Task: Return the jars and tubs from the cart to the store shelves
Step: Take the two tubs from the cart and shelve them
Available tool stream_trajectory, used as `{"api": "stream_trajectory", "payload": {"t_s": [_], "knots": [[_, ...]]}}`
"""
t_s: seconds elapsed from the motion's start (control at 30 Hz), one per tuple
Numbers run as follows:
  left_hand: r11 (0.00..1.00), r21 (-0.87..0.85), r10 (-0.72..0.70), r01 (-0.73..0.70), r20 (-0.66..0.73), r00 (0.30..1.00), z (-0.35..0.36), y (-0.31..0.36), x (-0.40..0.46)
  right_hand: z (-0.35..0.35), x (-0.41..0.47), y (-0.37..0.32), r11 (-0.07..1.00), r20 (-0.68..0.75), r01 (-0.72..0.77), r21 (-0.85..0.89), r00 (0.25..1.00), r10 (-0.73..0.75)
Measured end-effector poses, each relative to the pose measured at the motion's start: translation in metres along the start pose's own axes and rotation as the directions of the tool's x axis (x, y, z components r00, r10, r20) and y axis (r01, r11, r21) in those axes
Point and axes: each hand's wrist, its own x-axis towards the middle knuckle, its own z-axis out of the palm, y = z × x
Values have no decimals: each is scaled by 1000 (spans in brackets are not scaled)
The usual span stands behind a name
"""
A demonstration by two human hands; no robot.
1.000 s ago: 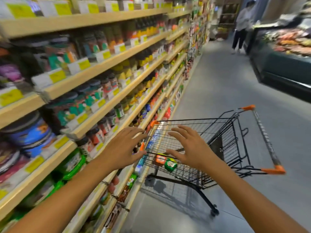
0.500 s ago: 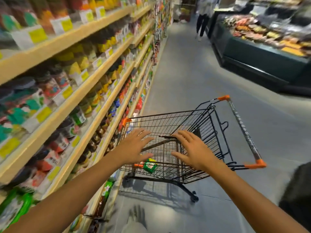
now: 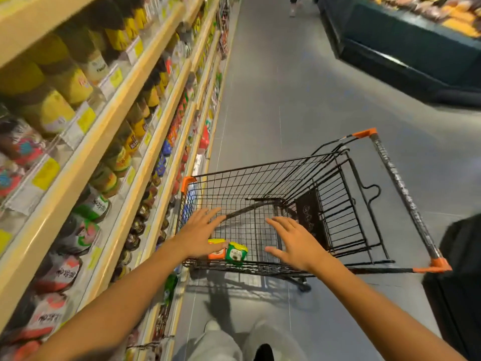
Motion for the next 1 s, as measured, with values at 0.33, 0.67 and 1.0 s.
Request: {"api": "stream_trajectory", "payload": {"t_s": [0.33,0.67,1.0], "knots": [[973,-135,-167,188,155,974,20,-22,68,38,76,56,987,161,36,156,985,-61],[914,-187,-296,359,295,908,75,-50,110,106,132,88,958,372,4,285,921,-114],[861,-345,-260,372,331,907,159,-87,156,215,183,105,915,508,-200,351,861,-7]]}}
